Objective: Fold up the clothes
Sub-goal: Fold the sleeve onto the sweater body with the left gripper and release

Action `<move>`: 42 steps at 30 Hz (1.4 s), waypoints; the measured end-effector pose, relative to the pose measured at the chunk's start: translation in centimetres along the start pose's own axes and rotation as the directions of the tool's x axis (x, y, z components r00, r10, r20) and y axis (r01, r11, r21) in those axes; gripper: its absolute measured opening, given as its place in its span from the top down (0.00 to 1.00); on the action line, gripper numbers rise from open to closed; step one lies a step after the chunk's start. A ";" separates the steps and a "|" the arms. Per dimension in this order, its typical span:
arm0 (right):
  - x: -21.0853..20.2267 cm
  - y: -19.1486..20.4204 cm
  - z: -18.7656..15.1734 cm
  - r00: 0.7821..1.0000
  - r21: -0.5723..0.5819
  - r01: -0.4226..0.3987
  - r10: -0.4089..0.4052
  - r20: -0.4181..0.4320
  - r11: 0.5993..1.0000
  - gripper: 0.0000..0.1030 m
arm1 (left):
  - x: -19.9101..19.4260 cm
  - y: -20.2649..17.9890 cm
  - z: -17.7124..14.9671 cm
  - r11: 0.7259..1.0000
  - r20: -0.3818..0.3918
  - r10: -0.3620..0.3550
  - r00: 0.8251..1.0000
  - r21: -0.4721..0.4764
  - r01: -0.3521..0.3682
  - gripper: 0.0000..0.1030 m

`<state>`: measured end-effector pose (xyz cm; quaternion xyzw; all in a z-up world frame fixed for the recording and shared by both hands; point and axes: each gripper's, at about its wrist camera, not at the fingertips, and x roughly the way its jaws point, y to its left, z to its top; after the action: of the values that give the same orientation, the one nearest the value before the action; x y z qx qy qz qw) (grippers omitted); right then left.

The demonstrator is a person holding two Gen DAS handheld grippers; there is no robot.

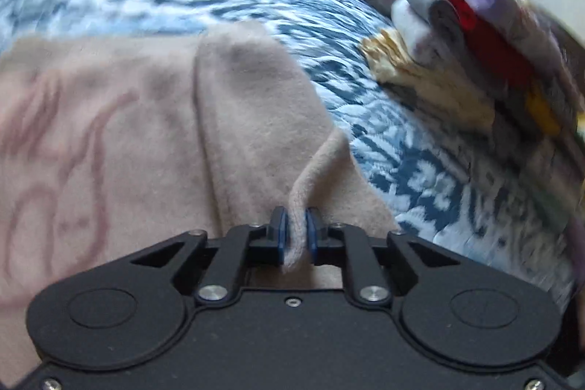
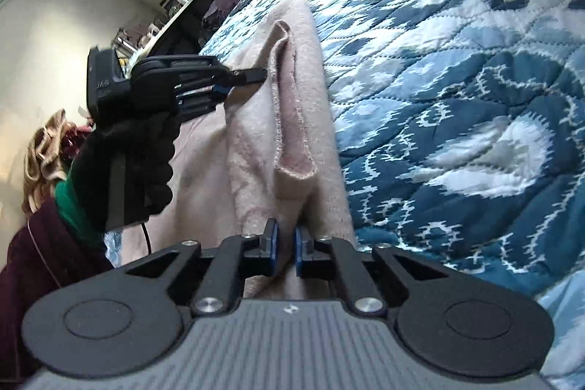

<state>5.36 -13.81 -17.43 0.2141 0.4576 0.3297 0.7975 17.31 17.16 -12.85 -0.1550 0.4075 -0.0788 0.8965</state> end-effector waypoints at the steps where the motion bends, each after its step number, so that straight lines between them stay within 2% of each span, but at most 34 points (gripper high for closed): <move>1: -0.4 0.9 0.0 0.999 -0.044 0.044 -0.044 0.000 0.998 0.91 | -1.1 -0.7 0.0 0.998 0.047 0.029 0.998 0.062 -0.032 0.82; 3: -1.2 2.9 0.0 0.987 -0.136 0.156 -0.158 0.000 0.978 0.90 | -3.3 -2.0 0.0 0.979 0.144 0.077 0.987 0.178 -0.102 0.81; 4: -1.8 4.1 0.0 0.977 -0.197 0.213 -0.213 0.020 0.957 0.89 | -4.1 -2.5 -0.1 0.969 0.167 0.078 0.983 0.220 -0.114 0.81; 5: -2.4 5.4 -0.2 0.963 -0.268 0.269 -0.264 0.055 0.925 0.87 | -4.8 -3.0 -0.2 0.957 0.189 0.077 0.979 0.260 -0.126 0.81; 6: -2.9 6.7 -0.4 0.950 -0.343 0.313 -0.293 0.110 0.886 0.87 | -5.1 -3.3 -0.2 0.954 0.189 0.051 0.981 0.282 -0.104 0.81; 8: -3.1 8.7 -0.6 0.947 -0.457 0.319 -0.259 0.191 0.830 0.87 | -4.6 -4.1 -0.4 0.939 0.166 0.003 0.986 0.340 -0.060 0.81; 10: -2.3 9.9 -0.4 0.962 -0.519 0.261 -0.174 0.211 0.814 0.87 | -2.9 -4.9 -0.3 0.922 0.150 0.022 0.988 0.380 -0.078 0.81; 11: -1.4 10.2 -0.2 0.963 -0.542 0.257 -0.166 0.211 0.800 0.89 | -1.8 -5.1 -0.3 0.916 0.142 0.038 0.989 0.391 -0.091 0.81; 13: 1.1 10.0 -0.2 0.955 -0.583 0.293 -0.209 0.209 0.757 0.89 | 0.8 -4.4 -0.2 0.927 0.081 0.094 0.992 0.357 -0.117 0.81; 14: 2.4 9.0 -0.4 0.951 -0.584 0.308 -0.250 0.181 0.751 0.88 | 2.1 -4.0 -0.1 0.931 0.051 0.120 0.992 0.340 -0.130 0.79; 15: 3.8 7.6 -0.6 0.947 -0.575 0.314 -0.290 0.137 0.756 0.88 | 2.9 -3.2 -0.2 0.943 0.041 0.107 0.993 0.313 -0.114 0.79; 17: 3.7 6.0 -1.1 0.958 -0.557 0.285 -0.242 0.151 0.780 0.88 | 3.1 -2.7 0.0 0.951 0.038 0.086 0.996 0.296 -0.094 0.75; 21: 3.7 6.2 -0.5 0.959 -0.567 0.280 -0.254 0.127 0.775 0.88 | 3.1 -3.3 0.3 0.933 0.021 0.116 0.993 0.342 -0.116 0.74; 24: 3.7 7.2 -1.1 0.947 -0.593 0.311 -0.291 0.133 0.742 0.88 | 2.2 -3.3 0.5 0.930 0.025 0.122 0.992 0.347 -0.123 0.70; 25: 3.5 7.7 -1.4 0.941 -0.609 0.326 -0.311 0.134 0.723 0.87 | 1.3 -3.3 0.6 0.931 0.047 0.137 0.990 0.336 -0.144 0.64; 26: 3.0 8.2 -1.7 0.935 -0.621 0.338 -0.328 0.135 0.708 0.85 | -0.1 -3.1 0.6 0.933 0.076 0.148 0.986 0.319 -0.164 0.64; 27: 2.3 8.8 -2.1 0.930 -0.629 0.347 -0.341 0.136 0.695 0.79 | -1.4 -2.7 0.5 0.940 0.100 0.145 0.984 0.298 -0.169 0.64; 29: 0.5 9.2 -2.8 0.936 -0.619 0.331 -0.328 0.124 0.712 0.65 | -4.5 -1.4 -0.2 0.949 0.125 0.158 0.980 0.256 -0.185 0.63; 30: -0.4 9.2 -3.1 0.940 -0.611 0.326 -0.319 0.125 0.721 0.62 | -6.1 -0.7 -0.6 0.950 0.137 0.173 0.975 0.239 -0.202 0.63; 33: -3.0 9.3 -4.1 0.947 -0.592 0.316 -0.289 0.144 0.741 0.62 | -11.0 2.0 -2.7 0.951 0.155 0.233 0.960 0.172 -0.258 0.60; 34: -3.7 9.2 -4.1 0.949 -0.581 0.310 -0.276 0.150 0.752 0.62 | -12.8 2.8 -3.7 0.946 0.169 0.267 0.949 0.139 -0.291 0.57; 36: -4.8 8.8 -3.7 0.955 -0.533 0.296 -0.252 0.155 0.792 0.60 | -16.6 4.8 -5.9 0.945 0.194 0.311 0.931 0.046 -0.325 0.56; 38: -5.8 8.4 -3.3 0.960 -0.480 0.279 -0.229 0.161 0.832 0.55 | -20.1 6.9 -8.3 0.943 0.210 0.332 0.920 -0.069 -0.325 0.45; 40: -6.4 7.9 -2.9 0.968 -0.430 0.246 -0.197 0.155 0.869 0.52 | -22.7 9.0 -10.8 0.920 0.201 0.378 0.904 -0.193 -0.342 0.43; 42: -6.4 7.9 -2.7 0.973 -0.398 0.221 -0.174 0.151 0.890 0.51 | -24.8 11.1 -13.4 0.885 0.181 0.397 0.900 -0.334 -0.323 0.43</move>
<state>-1.91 -12.91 -9.88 0.0111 0.3520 0.3233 0.8783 -8.91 31.37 -7.42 -0.2171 0.3231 0.1716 0.9050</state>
